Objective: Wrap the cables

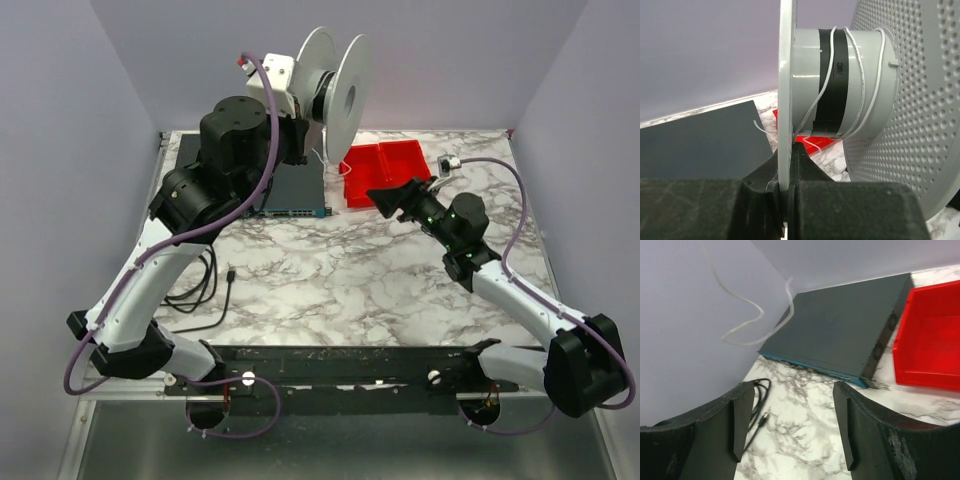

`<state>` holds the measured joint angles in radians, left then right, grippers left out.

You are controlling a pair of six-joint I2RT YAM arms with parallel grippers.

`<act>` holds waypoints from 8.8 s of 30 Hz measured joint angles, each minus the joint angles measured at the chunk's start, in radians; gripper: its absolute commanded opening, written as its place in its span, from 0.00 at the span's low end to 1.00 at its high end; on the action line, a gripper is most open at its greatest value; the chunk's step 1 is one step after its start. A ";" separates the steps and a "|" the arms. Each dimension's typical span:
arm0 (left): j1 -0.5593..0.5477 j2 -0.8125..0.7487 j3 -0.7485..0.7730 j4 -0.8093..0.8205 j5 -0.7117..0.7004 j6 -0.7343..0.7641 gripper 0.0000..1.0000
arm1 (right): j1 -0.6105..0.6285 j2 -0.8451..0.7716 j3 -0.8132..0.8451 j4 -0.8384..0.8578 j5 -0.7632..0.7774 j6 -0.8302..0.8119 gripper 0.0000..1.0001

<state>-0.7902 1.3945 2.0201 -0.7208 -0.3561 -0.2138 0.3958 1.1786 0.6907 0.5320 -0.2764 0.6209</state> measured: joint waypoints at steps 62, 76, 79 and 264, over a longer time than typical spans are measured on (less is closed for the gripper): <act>-0.317 0.303 0.379 0.121 -0.563 0.164 0.00 | 0.239 0.052 -0.028 0.134 0.552 0.182 0.71; -0.318 0.309 0.379 0.122 -0.570 0.166 0.00 | 0.284 0.067 -0.014 0.172 0.582 0.183 0.70; -0.319 0.309 0.379 0.122 -0.570 0.165 0.00 | 0.284 0.071 -0.009 0.175 0.603 0.182 0.70; -0.145 0.053 0.186 -0.224 -0.009 -0.204 0.00 | -0.031 0.248 0.079 0.445 -0.158 0.205 0.70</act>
<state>-0.9352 1.4479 2.2063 -0.9447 -0.3653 -0.4179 0.3653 1.4269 0.7696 0.9771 -0.4343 0.8261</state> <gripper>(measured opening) 0.036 0.721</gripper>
